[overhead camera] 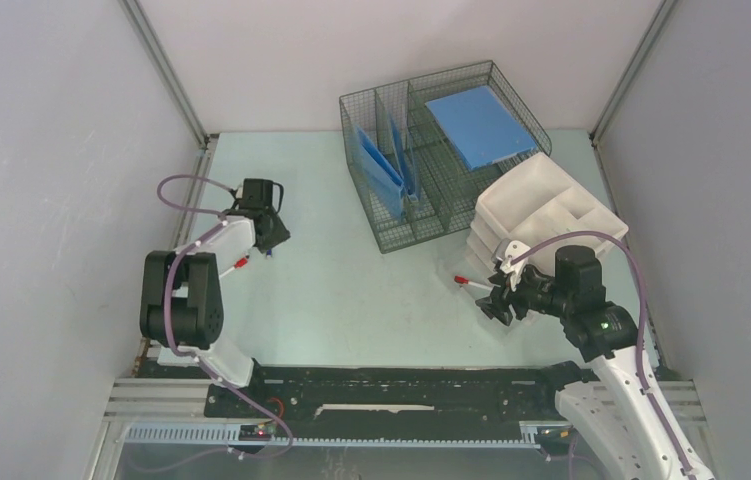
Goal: Organize the desk
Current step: Pick up the stationery from the center of the board, then place the stationery in the drawer.
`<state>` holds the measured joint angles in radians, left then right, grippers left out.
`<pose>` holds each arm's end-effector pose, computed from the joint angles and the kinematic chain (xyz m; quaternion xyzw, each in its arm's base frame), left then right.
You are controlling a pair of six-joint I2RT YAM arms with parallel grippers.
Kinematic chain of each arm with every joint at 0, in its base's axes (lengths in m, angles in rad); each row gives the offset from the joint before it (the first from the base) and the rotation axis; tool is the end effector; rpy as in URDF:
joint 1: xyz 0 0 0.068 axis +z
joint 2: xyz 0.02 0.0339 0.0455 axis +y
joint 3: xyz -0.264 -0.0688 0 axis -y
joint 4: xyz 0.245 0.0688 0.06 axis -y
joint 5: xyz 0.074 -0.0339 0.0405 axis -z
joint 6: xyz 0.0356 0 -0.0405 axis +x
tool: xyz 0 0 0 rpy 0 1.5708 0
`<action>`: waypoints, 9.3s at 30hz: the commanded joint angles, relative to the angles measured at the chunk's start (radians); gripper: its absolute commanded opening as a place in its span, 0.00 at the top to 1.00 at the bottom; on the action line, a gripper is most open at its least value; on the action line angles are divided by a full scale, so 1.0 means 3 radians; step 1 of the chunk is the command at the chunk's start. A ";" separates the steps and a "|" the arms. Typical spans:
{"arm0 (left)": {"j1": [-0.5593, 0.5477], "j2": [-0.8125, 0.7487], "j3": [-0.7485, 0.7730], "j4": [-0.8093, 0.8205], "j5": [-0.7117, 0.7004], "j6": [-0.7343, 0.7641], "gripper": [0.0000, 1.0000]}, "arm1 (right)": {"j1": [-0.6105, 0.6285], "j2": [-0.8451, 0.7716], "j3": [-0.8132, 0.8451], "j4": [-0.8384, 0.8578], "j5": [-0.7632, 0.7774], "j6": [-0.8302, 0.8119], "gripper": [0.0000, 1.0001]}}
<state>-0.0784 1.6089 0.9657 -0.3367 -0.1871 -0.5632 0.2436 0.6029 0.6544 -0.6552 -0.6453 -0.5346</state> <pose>0.3223 -0.0187 0.1879 -0.2550 0.9181 -0.0066 0.3033 0.1195 0.0518 0.2776 -0.4549 0.7210 0.2138 0.4770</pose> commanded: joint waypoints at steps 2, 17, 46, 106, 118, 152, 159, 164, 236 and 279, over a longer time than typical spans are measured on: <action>0.0114 0.0210 0.0361 -0.0199 0.0031 0.0111 0.61 | -0.0004 -0.0016 0.0130 0.0015 -0.0050 -0.0043 0.36; 0.0496 0.0807 0.0764 -0.0465 0.0348 0.0115 0.55 | -0.0003 -0.0074 0.0130 0.0010 -0.0058 -0.0061 0.36; 0.0423 0.1111 0.1285 -0.1299 0.0347 0.0437 0.57 | 0.0051 -0.0204 0.0145 -0.0017 -0.0080 -0.0089 0.34; 0.0025 0.0627 0.0729 -0.1170 0.0212 0.0345 0.60 | 0.0101 -0.0229 0.0145 -0.0033 -0.0069 -0.0130 0.32; -0.0033 0.0697 0.0744 -0.1174 0.0159 0.0327 0.78 | 0.0117 -0.0227 0.0146 -0.0038 -0.0059 -0.0140 0.32; -0.1669 -0.2343 -0.1657 0.1507 0.1068 -0.0446 0.94 | 0.0150 -0.0265 0.0254 -0.0232 -0.1112 -0.0019 0.28; -0.2759 -0.2576 -0.1787 0.2258 0.0373 -0.0256 0.94 | 0.0058 -0.0207 0.0447 -0.0159 -0.1642 0.0304 0.27; -0.3319 -0.2367 -0.1690 0.2686 -0.0003 -0.0132 0.95 | 0.0053 0.0019 0.0747 -0.0014 -0.1803 0.0796 0.27; -0.3198 -0.3655 -0.2244 0.1645 -0.1345 -0.0194 0.07 | 0.0452 0.0696 0.0066 0.0630 0.0959 0.0313 0.92; 0.0012 -0.0658 -0.0189 -0.0296 -0.0259 -0.0774 0.65 | 0.0564 0.0401 0.0140 0.0251 0.0729 -0.0040 0.34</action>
<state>-0.1402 1.2888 0.8177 -0.3187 -0.2977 -0.8108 0.4183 0.7509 0.6556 -0.5816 -0.4137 -0.5312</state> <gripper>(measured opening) 0.369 0.656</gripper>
